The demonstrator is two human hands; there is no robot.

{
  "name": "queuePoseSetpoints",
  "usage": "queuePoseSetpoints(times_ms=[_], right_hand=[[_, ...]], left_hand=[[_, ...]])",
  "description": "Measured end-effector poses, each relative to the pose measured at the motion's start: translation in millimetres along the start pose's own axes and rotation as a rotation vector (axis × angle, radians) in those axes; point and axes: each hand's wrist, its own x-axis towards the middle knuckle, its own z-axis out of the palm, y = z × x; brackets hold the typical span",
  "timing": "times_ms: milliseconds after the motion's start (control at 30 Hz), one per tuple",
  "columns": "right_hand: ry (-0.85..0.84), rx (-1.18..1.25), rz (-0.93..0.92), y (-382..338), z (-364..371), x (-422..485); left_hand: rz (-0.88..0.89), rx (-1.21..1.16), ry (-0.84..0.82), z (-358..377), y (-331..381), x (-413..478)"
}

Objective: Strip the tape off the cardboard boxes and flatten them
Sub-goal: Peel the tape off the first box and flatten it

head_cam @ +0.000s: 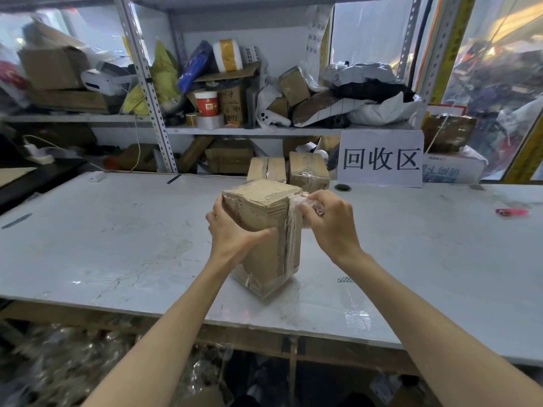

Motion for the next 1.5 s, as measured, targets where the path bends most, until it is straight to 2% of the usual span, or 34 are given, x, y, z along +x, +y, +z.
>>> queuePoseSetpoints(times_ms=[100, 200, 300, 333, 400, 533, 600, 667, 767, 1000, 1133, 1233, 1333, 1433, 1500], right_hand=[[-0.002, 0.056, 0.058, 3, -3, -7], [-0.133, 0.089, 0.126, 1, -5, -5], [-0.276, 0.296, 0.295, -4, -6, 8], [-0.319, 0.275, 0.306, -4, -6, 11], [-0.323, 0.195, 0.277, -4, -5, 13], [-0.014, 0.128, 0.196, -5, 1, 10], [0.047, 0.066, 0.103, -8, 4, 8], [-0.017, 0.083, 0.027, -10, 7, 5], [-0.149, 0.060, -0.080, -14, 10, 2], [-0.194, -0.317, -0.367, -18, 13, 0], [-0.327, -0.314, -0.398, -19, 12, -1], [-0.454, -0.187, -0.208, -21, 19, 0], [-0.292, -0.036, -0.103, -23, 21, 0], [-0.094, -0.097, -0.199, -24, 23, -4], [-0.031, -0.187, -0.255, -22, 24, -9]], left_hand=[[-0.124, -0.141, 0.049, -10, 1, 9], [-0.066, -0.083, -0.064, -16, 4, 11], [-0.026, -0.065, -0.124, -12, 10, 10], [-0.015, -0.068, -0.138, -11, 11, 10], [0.005, -0.058, -0.145, -11, 12, 9], [0.013, 0.038, -0.191, -12, 12, 5], [-0.010, 0.151, -0.282, -15, 9, 5], [-0.059, 0.173, -0.336, -19, 2, 5], [-0.093, 0.127, -0.317, -26, -4, 4], [-0.097, 0.041, -0.278, -28, -6, 3], [-0.103, -0.063, -0.258, -30, -9, 3], [-0.101, -0.122, -0.290, -28, -8, 1], [-0.097, -0.132, -0.343, -30, -7, 2], [-0.095, -0.105, -0.413, -33, -11, 0], [-0.084, -0.105, -0.421, -32, -14, -3]])
